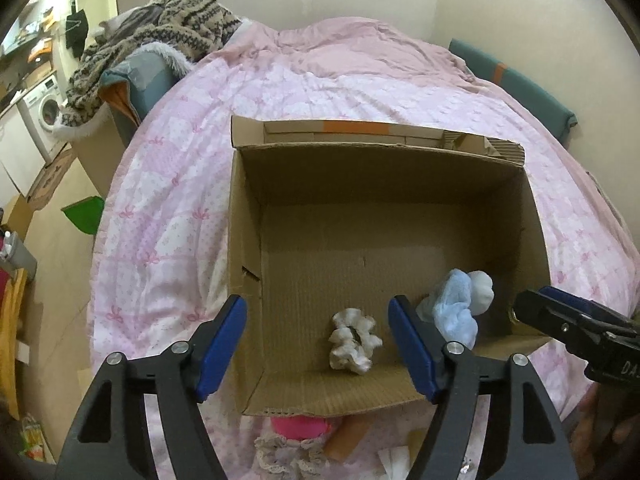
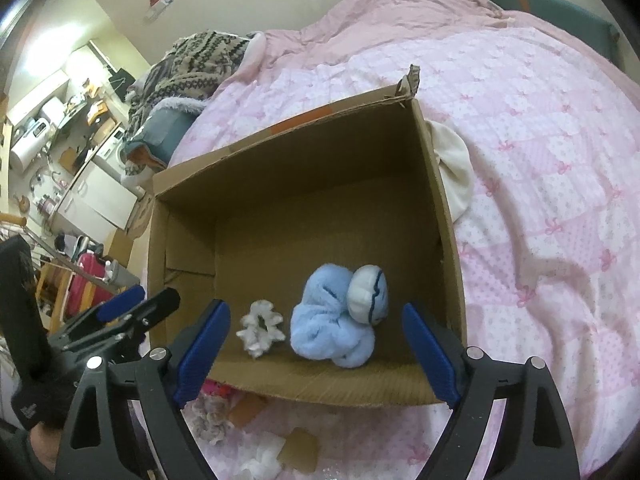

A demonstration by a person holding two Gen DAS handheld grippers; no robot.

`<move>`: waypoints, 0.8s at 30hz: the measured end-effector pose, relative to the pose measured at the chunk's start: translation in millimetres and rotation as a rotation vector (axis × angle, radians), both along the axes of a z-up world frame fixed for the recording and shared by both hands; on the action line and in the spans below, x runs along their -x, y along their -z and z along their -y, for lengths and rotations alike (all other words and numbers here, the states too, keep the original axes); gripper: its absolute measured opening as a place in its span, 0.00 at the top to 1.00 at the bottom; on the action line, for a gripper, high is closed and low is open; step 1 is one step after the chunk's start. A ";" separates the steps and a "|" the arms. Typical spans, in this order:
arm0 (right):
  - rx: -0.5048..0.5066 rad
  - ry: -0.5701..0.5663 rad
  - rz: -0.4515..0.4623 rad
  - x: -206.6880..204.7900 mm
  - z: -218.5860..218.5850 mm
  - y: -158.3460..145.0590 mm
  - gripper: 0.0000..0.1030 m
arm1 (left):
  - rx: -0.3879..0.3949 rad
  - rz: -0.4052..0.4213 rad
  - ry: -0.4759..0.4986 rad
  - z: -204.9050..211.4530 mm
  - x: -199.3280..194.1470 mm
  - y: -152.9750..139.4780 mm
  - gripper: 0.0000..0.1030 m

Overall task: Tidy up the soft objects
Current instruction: 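Open both tools to drop the scrunchie and plush into the box, then grasp the beige lace scrunchie with the left tool while the right tool grasps the plastic bag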

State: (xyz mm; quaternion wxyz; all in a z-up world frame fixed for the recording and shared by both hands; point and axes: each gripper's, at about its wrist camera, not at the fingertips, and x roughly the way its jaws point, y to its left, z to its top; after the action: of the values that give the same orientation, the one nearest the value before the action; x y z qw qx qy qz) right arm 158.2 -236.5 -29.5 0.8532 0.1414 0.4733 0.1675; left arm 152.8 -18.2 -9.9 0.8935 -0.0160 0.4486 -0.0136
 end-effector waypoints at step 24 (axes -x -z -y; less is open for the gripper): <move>-0.008 0.004 -0.043 59.5 15.1 -8.1 0.09 | -0.026 -0.045 -0.059 -23.2 62.2 -15.3 0.31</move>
State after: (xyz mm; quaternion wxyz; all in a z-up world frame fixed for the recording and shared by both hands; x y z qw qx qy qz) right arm 98.7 -251.6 -21.5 0.8426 0.1495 0.4905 0.1646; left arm 90.6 5.0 5.4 0.8833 -0.0180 0.4682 0.0189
